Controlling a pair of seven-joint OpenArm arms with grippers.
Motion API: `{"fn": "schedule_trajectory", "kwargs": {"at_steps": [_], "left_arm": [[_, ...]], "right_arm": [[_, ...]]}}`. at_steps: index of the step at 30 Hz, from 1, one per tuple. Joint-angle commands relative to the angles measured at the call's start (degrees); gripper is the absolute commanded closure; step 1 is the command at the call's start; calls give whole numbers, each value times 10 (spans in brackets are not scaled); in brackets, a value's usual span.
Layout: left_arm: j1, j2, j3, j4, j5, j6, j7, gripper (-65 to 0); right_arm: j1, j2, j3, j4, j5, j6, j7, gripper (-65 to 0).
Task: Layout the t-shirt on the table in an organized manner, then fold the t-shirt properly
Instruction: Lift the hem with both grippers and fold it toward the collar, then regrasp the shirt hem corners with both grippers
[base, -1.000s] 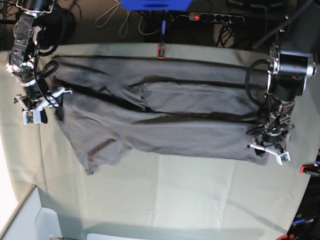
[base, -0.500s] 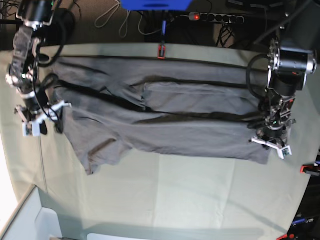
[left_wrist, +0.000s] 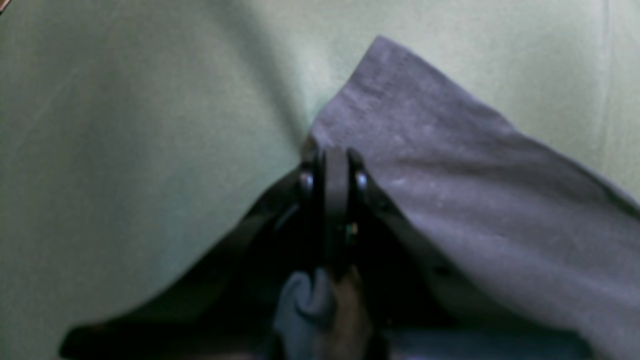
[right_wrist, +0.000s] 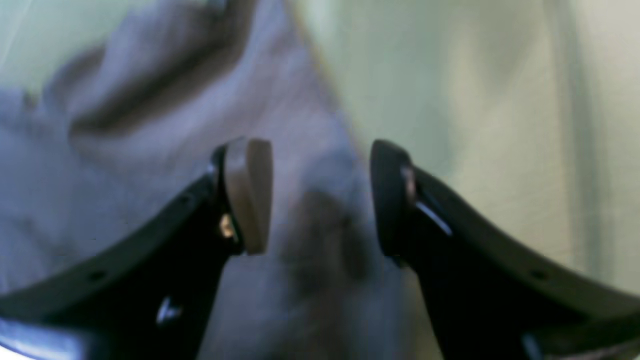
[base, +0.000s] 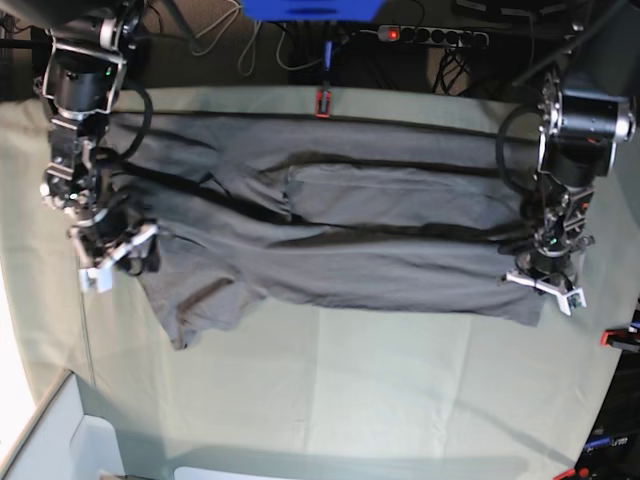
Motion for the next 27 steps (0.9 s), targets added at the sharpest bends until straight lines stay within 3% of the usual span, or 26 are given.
{"fn": "schedule_trajectory", "kwargs": {"at_steps": [1,4,8,13,18,24,27], "left_arm": [[-5,-6,-1,2,-3,1,13,-1],[-3,-6,-1,2,-3,1,13,-1],[10,-6,-1,26,-3,1,14,-1],[48,-20,-2,92,-4,2,19,-1],[50,-21,-3,111,-4,2,63,-1],[49,-21,-3,111,-4,2,61,-1],[49,-22,-3,111,-4,2,61,-1]], "right_arm": [[16,14,-3,4,7,3,16,-322],[31,20,-7,-26,7,1,16,-322],[39,35,-8,-40,7,-32,16,-322],[41,39,-9,-42,7,-32,16,-322],[37,34,-14,-42,7,-32,16,-322],[35,31,-79,-42,7,-32,15,-313],[35,31,-96,-42,7,-32,13,-258]]}}
